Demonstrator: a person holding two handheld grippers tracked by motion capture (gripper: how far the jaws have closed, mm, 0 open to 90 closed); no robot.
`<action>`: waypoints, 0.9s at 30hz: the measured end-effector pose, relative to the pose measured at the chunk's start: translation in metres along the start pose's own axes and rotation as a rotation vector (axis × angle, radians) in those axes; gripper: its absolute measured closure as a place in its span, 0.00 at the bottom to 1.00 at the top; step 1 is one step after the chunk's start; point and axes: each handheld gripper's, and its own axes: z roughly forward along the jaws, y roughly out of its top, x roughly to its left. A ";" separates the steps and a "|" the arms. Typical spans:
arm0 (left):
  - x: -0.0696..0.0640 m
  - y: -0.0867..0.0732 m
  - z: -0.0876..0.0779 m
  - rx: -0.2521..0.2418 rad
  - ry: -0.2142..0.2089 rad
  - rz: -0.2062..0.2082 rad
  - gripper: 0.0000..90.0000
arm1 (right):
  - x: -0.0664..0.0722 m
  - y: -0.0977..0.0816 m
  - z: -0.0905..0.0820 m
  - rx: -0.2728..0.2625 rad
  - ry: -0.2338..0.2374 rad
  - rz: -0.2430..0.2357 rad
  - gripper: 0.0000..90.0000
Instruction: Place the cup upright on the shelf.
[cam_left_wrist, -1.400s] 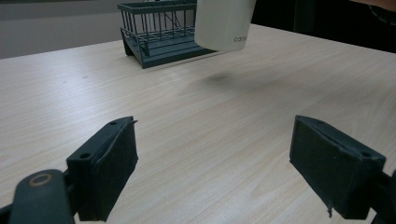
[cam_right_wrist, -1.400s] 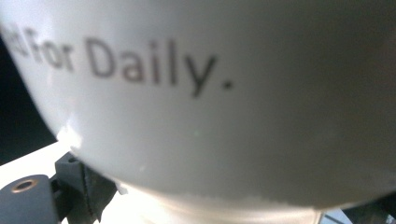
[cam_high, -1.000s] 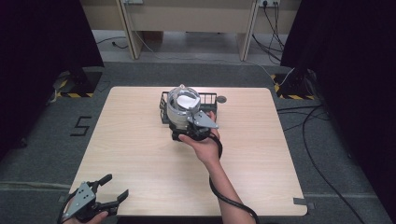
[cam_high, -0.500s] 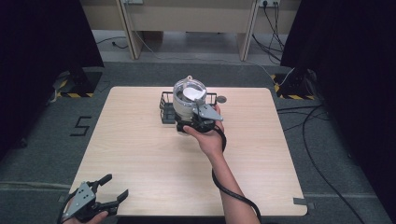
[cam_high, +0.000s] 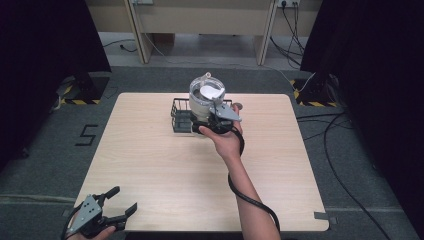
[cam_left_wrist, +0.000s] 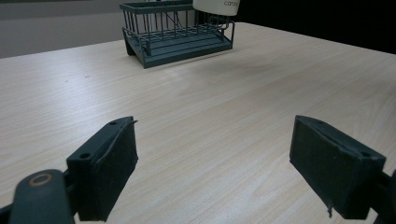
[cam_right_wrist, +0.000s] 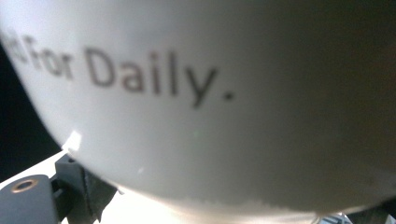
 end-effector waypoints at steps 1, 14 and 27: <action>0.000 0.000 0.000 0.000 0.000 0.000 0.16 | -0.001 0.001 0.001 0.000 -0.005 -0.002 0.11; 0.001 0.000 0.000 -0.003 0.001 -0.006 0.16 | -0.012 0.018 0.013 -0.006 -0.036 0.002 0.11; 0.001 0.000 -0.001 -0.004 0.002 -0.008 0.16 | -0.021 0.030 0.024 -0.003 -0.071 -0.006 0.11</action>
